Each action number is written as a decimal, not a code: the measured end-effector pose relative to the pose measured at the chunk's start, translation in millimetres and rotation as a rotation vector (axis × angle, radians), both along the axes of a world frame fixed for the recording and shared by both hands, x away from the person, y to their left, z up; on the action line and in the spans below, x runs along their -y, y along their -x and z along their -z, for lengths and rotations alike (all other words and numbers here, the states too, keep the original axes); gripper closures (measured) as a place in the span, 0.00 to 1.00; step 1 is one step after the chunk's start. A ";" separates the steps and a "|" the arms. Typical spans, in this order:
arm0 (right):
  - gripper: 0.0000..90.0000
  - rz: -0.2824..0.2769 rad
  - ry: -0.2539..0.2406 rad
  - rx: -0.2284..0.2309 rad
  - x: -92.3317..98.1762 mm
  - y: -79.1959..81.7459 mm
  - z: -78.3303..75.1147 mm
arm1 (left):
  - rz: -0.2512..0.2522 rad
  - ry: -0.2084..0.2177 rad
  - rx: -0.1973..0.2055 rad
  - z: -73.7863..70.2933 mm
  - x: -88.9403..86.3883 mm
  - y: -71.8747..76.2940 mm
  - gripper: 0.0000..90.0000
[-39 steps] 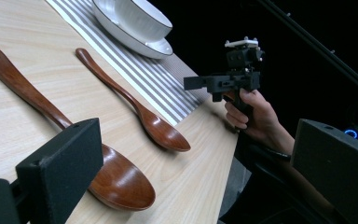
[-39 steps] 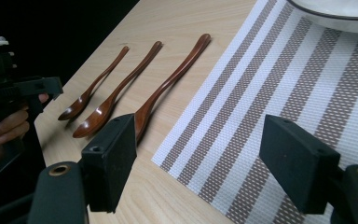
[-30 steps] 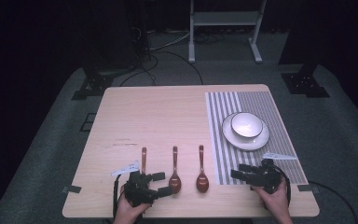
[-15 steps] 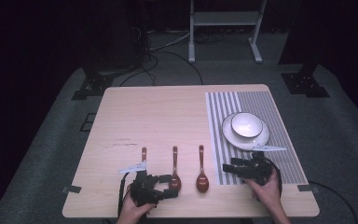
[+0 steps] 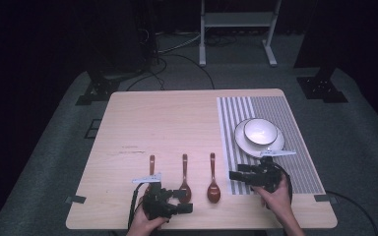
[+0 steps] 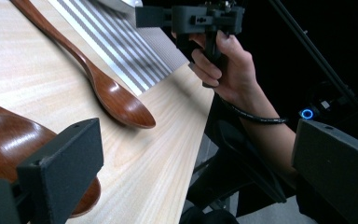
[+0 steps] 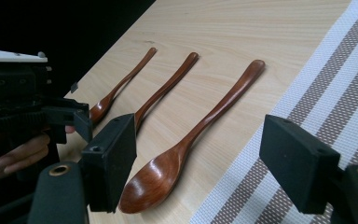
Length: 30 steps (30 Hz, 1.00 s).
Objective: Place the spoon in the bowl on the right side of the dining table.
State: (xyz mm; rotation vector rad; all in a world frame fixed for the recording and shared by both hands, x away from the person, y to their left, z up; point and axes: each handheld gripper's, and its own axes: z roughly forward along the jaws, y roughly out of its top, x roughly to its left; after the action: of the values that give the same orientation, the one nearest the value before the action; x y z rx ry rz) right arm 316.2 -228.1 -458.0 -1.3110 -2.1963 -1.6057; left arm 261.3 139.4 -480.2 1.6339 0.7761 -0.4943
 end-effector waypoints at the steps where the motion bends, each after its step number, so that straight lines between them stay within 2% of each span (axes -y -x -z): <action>1: 0.29 -0.005 0.001 0.000 -1.0 0.0 -0.4 | 0.004 -0.001 -0.003 0.7 0.5 0.2 0.01; 16: 0.29 -0.057 0.024 0.006 -16.2 -0.7 -6.3 | 0.026 -0.039 -0.010 5.1 3.1 2.1 0.01; 27: 0.29 -0.061 0.027 0.023 -23.8 -3.0 -12.9 | 0.039 -0.067 -0.016 10.4 6.3 2.0 0.01; 30: 0.29 -0.068 0.027 0.026 -26.0 -3.6 -13.5 | 0.041 -0.106 -0.013 12.9 7.0 1.6 0.01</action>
State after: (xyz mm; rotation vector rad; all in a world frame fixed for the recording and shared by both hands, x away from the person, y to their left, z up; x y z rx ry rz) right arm 319.8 -202.1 -444.5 -1.2146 -2.2598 -1.5827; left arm 259.6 132.4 -493.1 1.7488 0.7912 -0.5009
